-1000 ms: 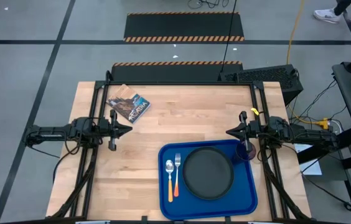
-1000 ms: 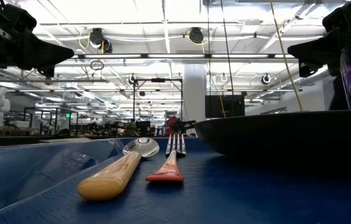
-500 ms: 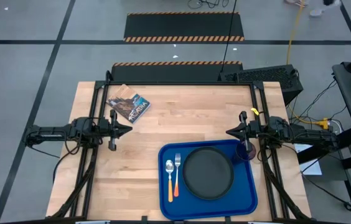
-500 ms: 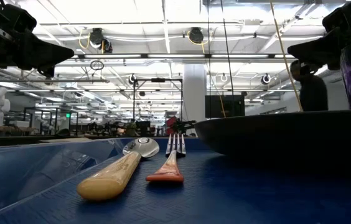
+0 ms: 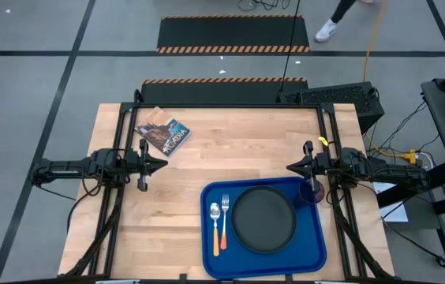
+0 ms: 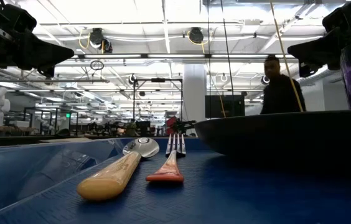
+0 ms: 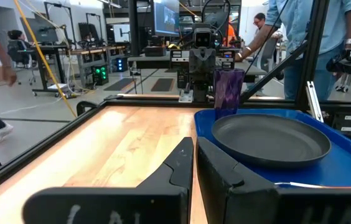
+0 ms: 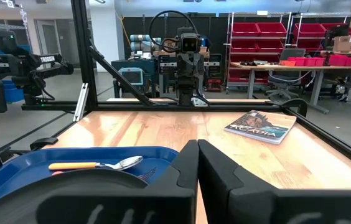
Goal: Pick and place plate/cup/fork/spoon on tray
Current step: Return to Home Position
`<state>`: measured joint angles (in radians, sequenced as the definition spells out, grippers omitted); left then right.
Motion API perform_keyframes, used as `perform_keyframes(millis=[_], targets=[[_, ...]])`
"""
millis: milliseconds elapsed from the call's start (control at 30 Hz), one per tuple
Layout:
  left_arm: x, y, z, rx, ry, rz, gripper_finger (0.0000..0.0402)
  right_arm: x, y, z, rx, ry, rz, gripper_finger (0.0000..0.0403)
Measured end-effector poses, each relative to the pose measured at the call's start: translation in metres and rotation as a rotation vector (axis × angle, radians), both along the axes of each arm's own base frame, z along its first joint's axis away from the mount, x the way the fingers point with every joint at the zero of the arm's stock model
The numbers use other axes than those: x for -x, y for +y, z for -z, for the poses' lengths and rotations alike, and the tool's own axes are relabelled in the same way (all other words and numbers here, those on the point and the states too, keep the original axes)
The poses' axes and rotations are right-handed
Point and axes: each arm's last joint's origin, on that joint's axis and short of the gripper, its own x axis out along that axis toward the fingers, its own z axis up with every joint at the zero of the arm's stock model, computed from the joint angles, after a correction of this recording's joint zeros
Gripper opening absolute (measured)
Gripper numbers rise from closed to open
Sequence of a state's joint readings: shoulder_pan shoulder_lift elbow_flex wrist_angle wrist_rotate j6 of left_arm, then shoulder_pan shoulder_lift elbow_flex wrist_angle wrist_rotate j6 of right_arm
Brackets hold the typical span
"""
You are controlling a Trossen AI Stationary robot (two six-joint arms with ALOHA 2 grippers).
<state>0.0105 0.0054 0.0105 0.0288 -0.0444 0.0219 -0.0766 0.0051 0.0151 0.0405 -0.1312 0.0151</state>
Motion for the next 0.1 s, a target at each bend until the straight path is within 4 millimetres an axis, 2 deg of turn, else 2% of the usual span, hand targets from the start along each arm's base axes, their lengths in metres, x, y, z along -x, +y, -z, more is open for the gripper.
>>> perform_keyframes(millis=[100], targets=[[0.0, 0.0, 0.0, 0.0, 0.0, 0.0, 0.0024, 0.0, 0.0, 0.0, 0.0, 0.0, 0.0, 0.0]])
